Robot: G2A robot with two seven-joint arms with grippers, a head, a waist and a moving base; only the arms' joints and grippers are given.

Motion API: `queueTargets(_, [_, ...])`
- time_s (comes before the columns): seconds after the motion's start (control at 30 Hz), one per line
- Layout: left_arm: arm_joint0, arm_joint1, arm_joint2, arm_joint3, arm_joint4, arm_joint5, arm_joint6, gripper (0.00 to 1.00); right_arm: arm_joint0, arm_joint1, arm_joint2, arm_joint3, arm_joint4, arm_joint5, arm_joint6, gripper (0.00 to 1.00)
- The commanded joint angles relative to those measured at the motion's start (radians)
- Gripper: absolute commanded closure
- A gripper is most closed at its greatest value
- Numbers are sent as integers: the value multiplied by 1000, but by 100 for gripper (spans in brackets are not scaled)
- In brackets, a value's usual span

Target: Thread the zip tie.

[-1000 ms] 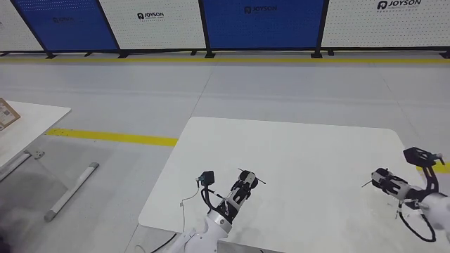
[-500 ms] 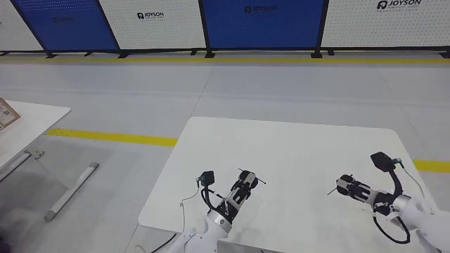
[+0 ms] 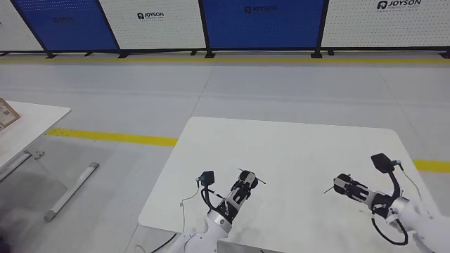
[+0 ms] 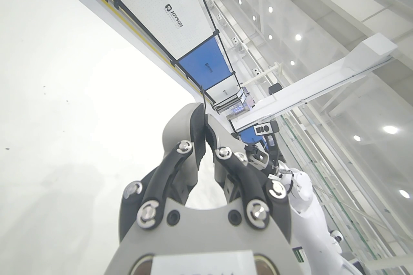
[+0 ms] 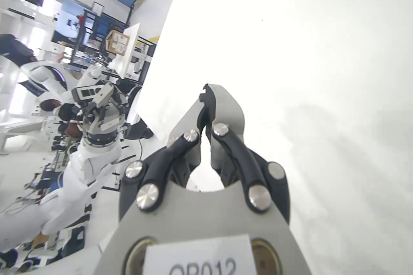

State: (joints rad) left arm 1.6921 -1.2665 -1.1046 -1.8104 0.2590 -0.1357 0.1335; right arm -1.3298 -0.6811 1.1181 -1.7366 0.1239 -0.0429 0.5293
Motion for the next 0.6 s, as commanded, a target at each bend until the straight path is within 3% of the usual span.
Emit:
queueTargets(0.0, [0,0,0,0,0,0,0,100,-13,-9,-16,-12,-4,-2,-62,100])
queueTargets(0.13, [0,0,0,0,0,0,0,100,-55,-34,-76,-64,-60,12,-227,100])
queueTargets(0.2, [0,0,0,0,0,0,0,100,-63,-40,-83,-63,-68,8,-257,100])
queueTargets(0.57, [0,0,0,0,0,0,0,100,-63,-40,-83,-63,-68,8,-257,100])
